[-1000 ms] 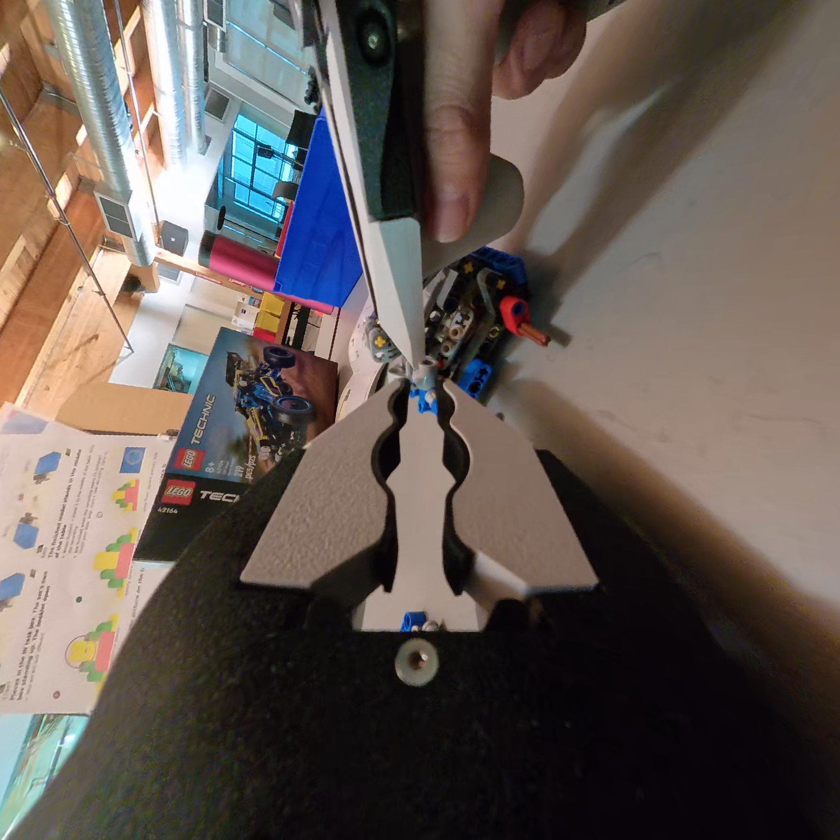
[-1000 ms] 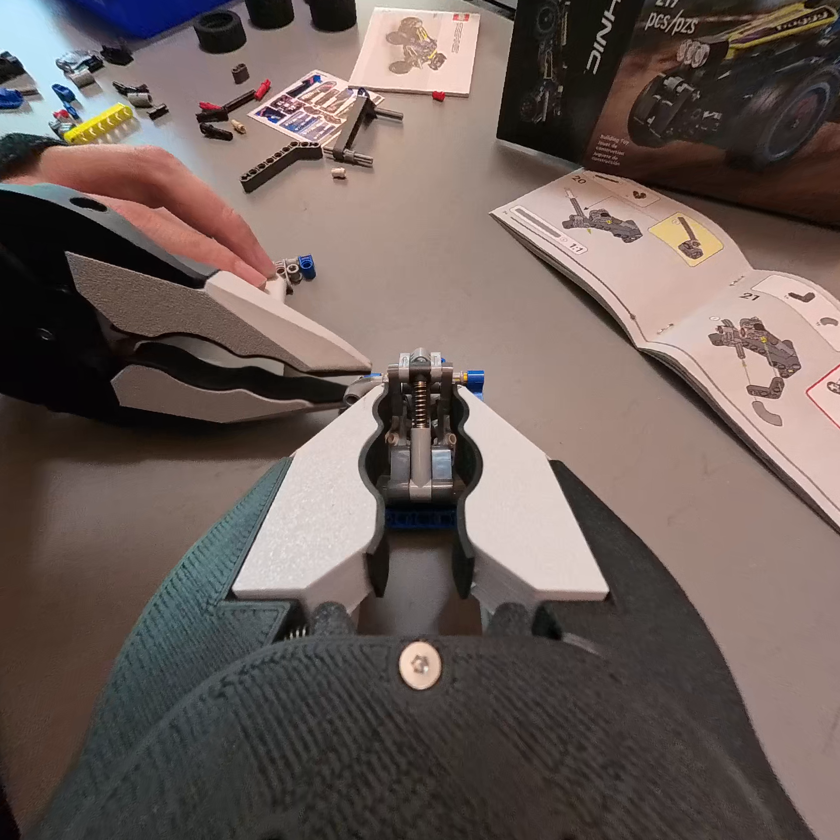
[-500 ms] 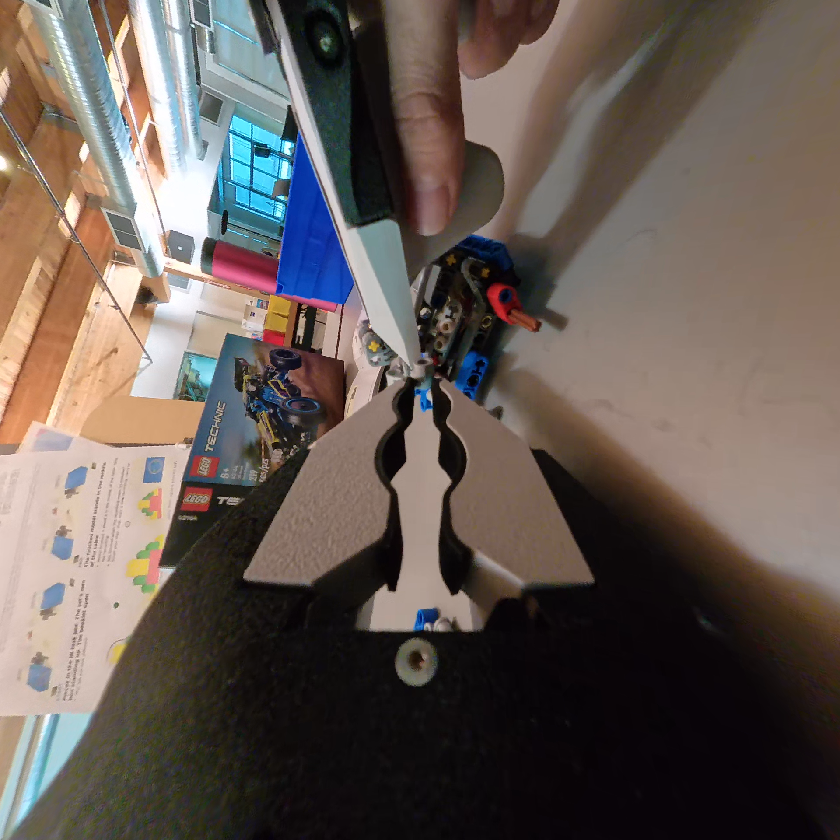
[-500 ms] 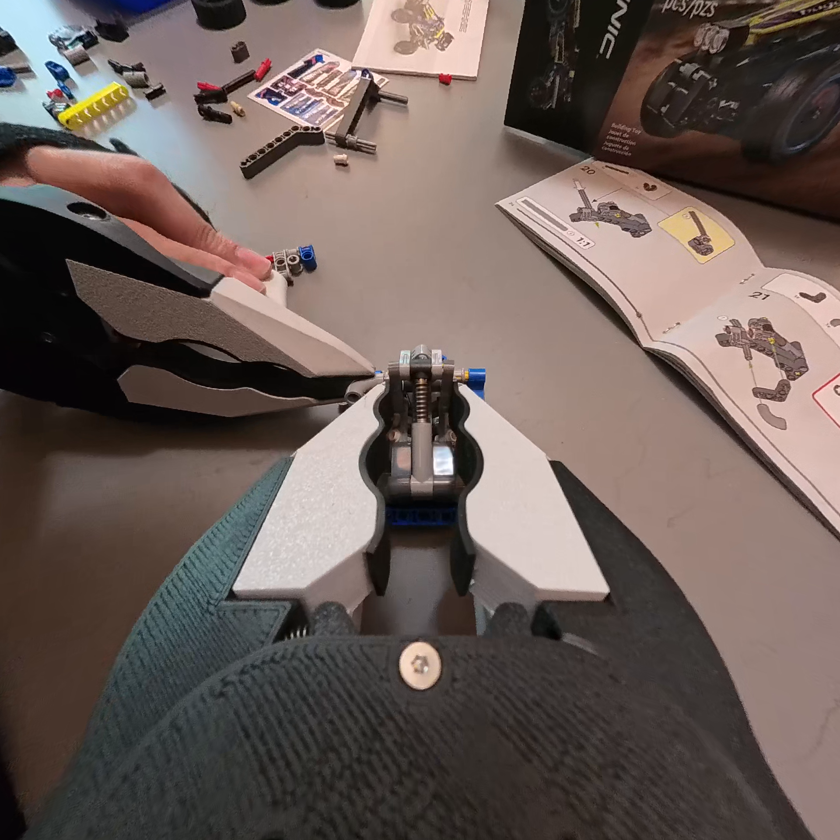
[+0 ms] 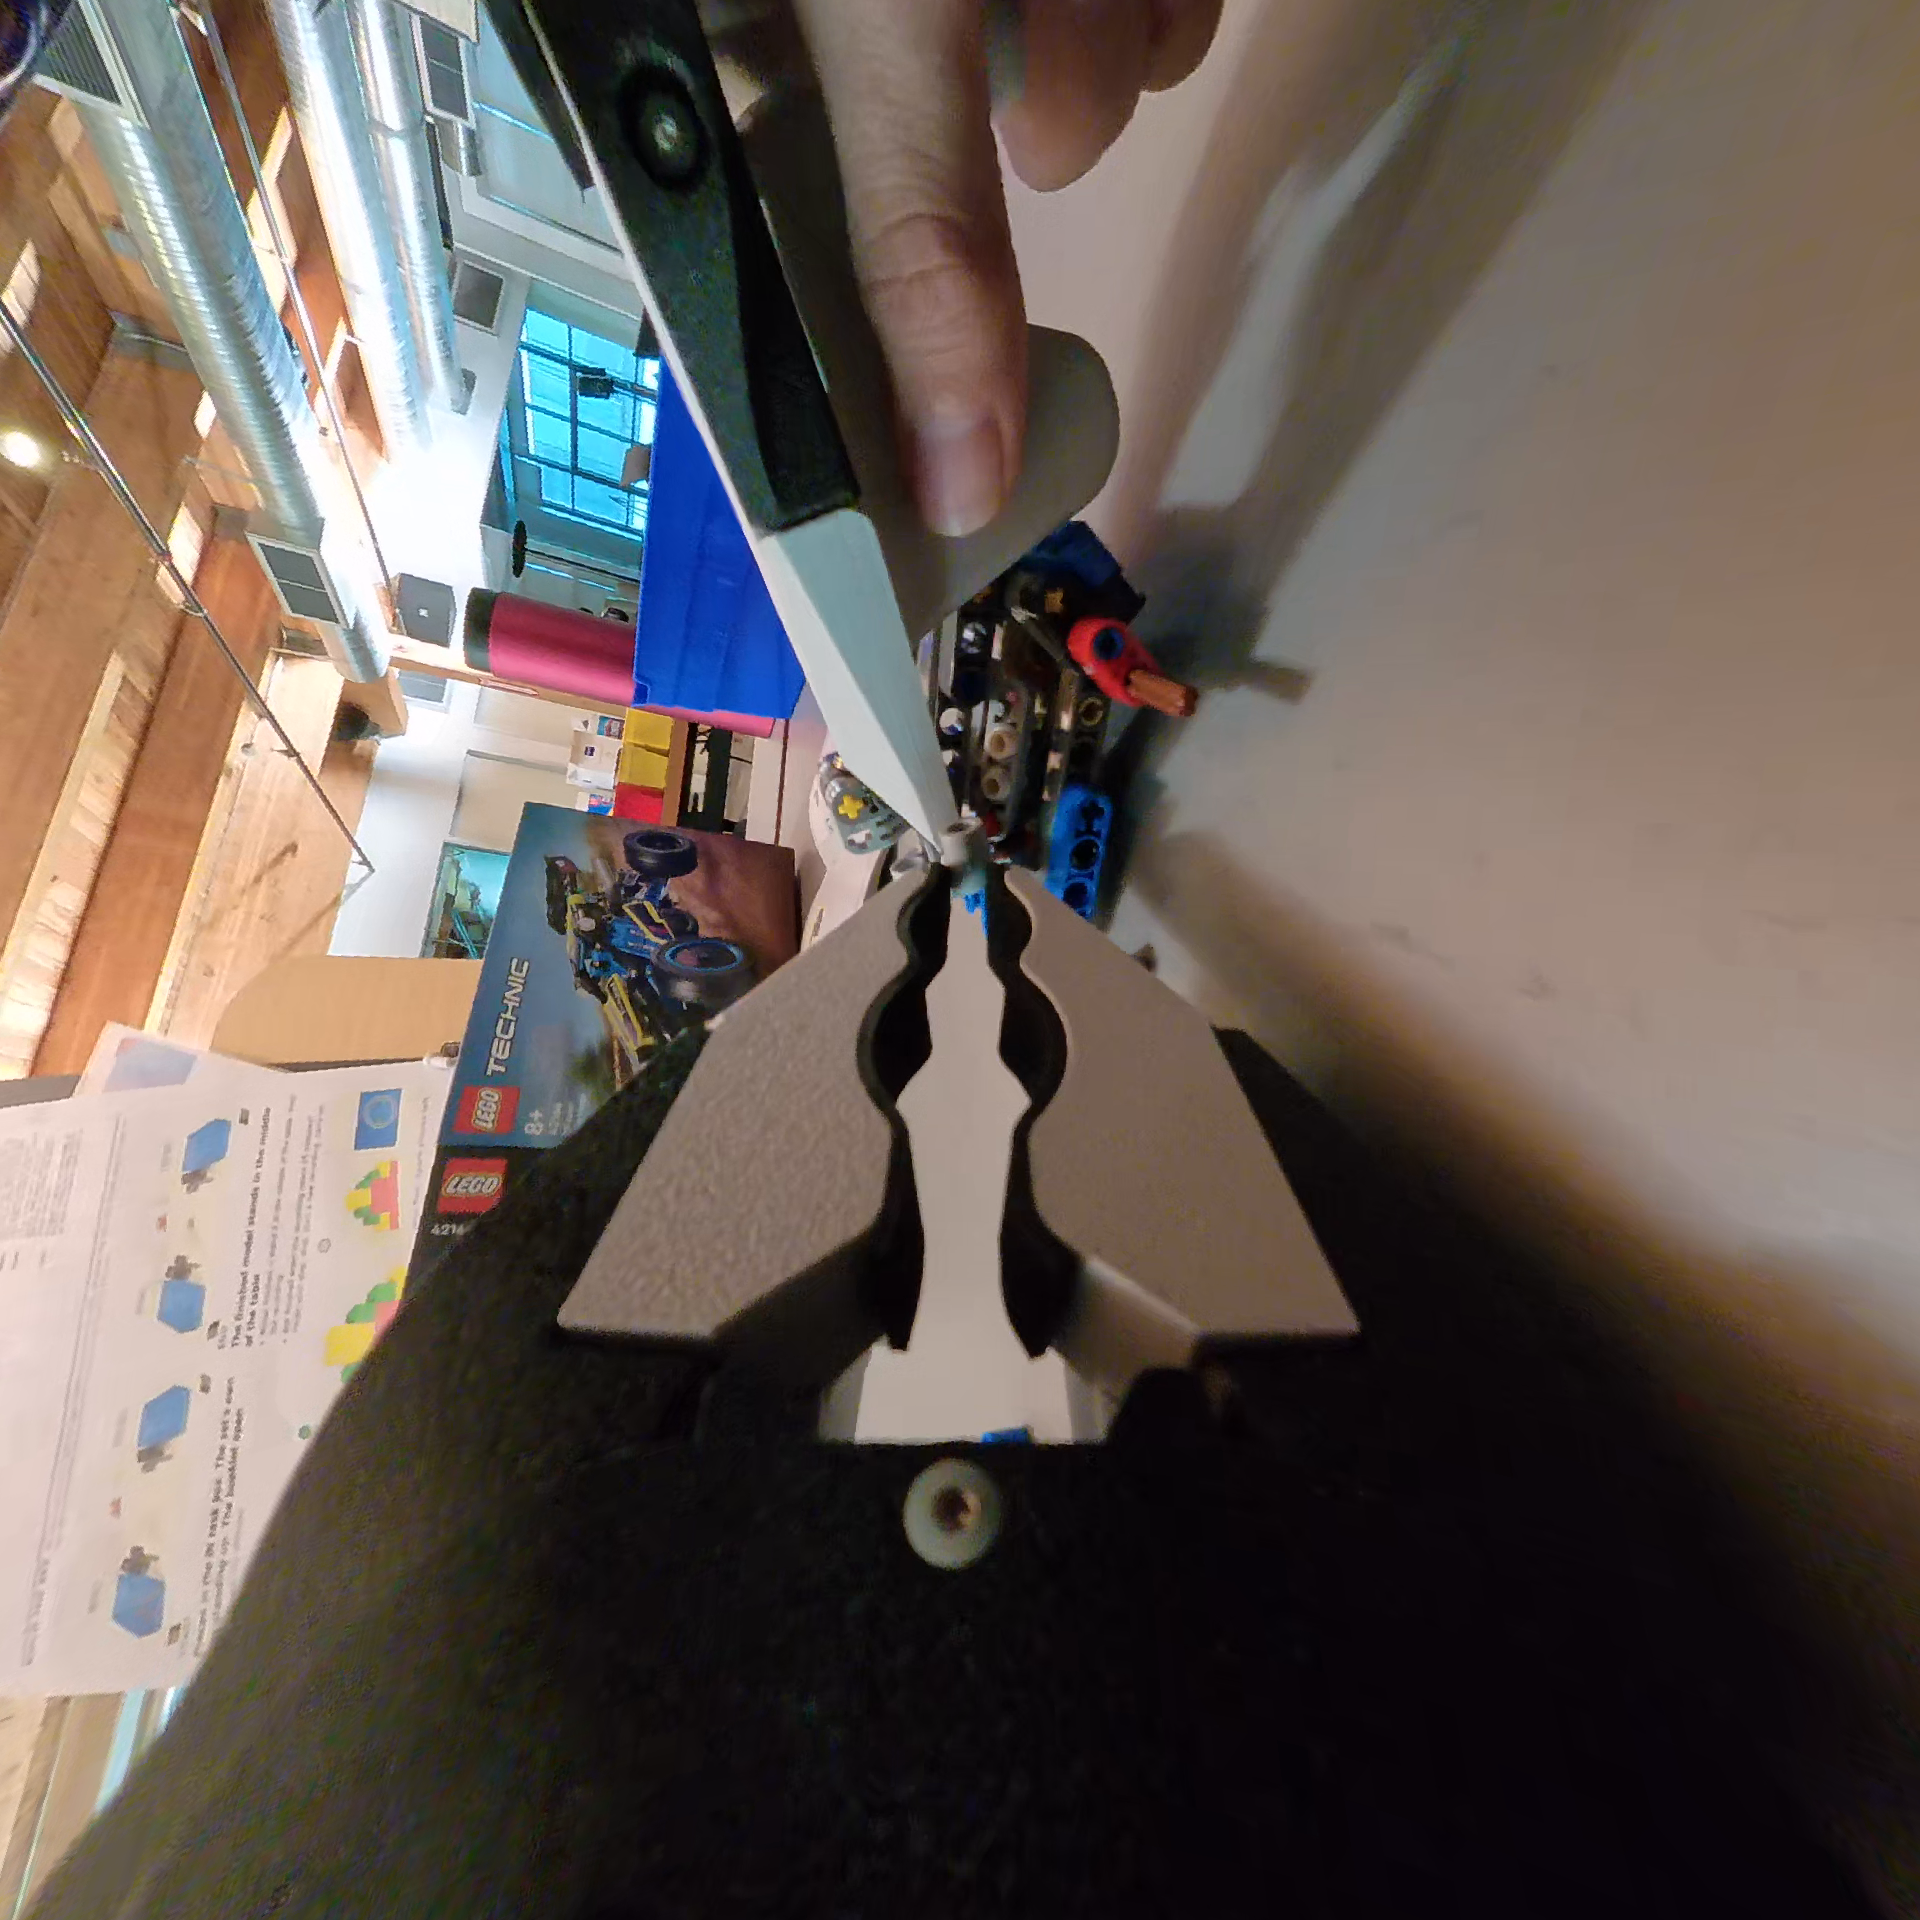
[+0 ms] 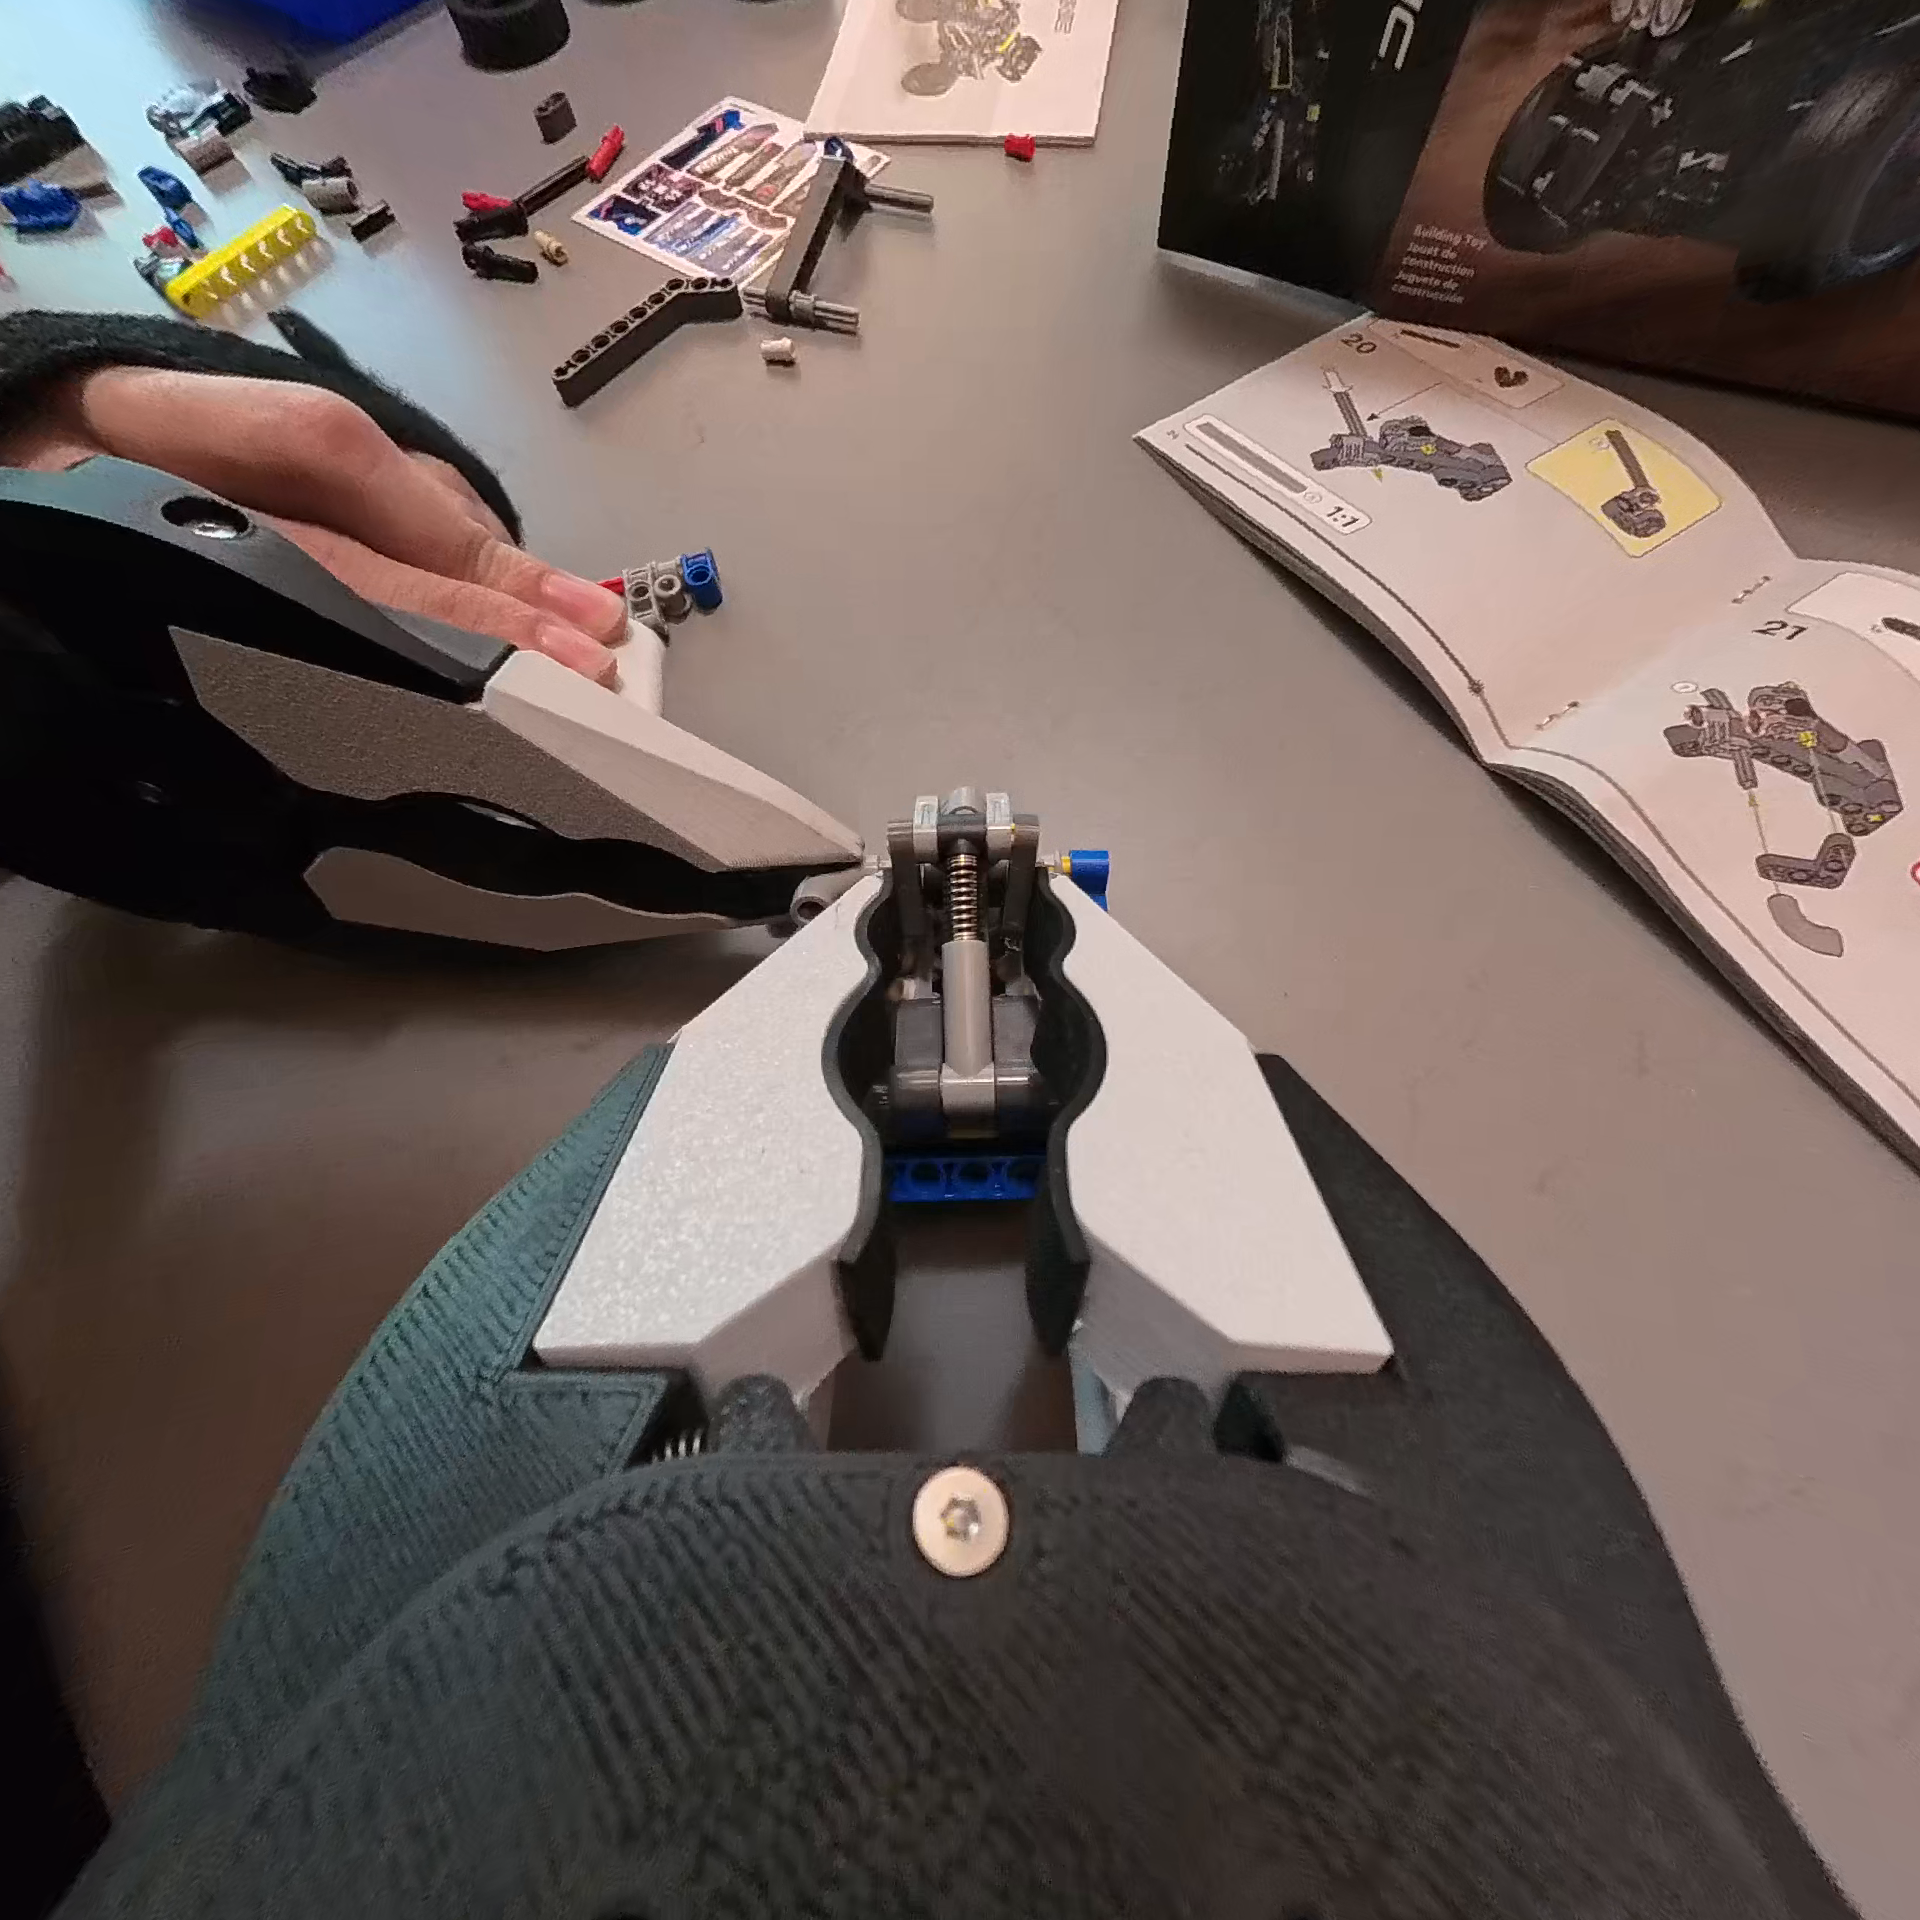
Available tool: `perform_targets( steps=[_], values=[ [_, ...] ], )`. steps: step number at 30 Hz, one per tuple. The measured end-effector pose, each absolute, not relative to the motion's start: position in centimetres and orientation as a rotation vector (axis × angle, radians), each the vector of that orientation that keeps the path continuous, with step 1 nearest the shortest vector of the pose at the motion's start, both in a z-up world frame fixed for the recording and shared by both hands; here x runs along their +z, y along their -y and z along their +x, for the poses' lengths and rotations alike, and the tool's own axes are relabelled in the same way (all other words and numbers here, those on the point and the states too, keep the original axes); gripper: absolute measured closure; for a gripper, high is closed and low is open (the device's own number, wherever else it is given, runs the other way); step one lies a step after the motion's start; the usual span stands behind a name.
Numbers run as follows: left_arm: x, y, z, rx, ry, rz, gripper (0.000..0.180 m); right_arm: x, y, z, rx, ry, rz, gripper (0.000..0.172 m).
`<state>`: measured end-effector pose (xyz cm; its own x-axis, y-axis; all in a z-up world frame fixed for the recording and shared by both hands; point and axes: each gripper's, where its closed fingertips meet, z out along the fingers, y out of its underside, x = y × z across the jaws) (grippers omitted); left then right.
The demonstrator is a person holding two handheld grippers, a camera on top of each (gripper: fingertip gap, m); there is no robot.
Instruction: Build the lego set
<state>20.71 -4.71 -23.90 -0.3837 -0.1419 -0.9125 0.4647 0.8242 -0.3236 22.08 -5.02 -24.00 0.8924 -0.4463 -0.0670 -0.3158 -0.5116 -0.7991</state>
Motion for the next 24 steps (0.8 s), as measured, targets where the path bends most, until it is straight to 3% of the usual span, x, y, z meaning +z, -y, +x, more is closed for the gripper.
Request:
perform_targets(
  steps=[20, 24],
  values=[
    [-24.23, 5.10, 21.20, -0.666, -1.874, 0.265, 0.176, -24.02, 5.28, 22.48, -0.233, -0.481, -2.186, 0.150],
    [-24.44, 5.16, 21.57, -0.864, -2.021, 0.114, 0.173, -23.89, 5.49, 23.03, -0.361, -0.469, -2.190, 0.149]
  ],
)
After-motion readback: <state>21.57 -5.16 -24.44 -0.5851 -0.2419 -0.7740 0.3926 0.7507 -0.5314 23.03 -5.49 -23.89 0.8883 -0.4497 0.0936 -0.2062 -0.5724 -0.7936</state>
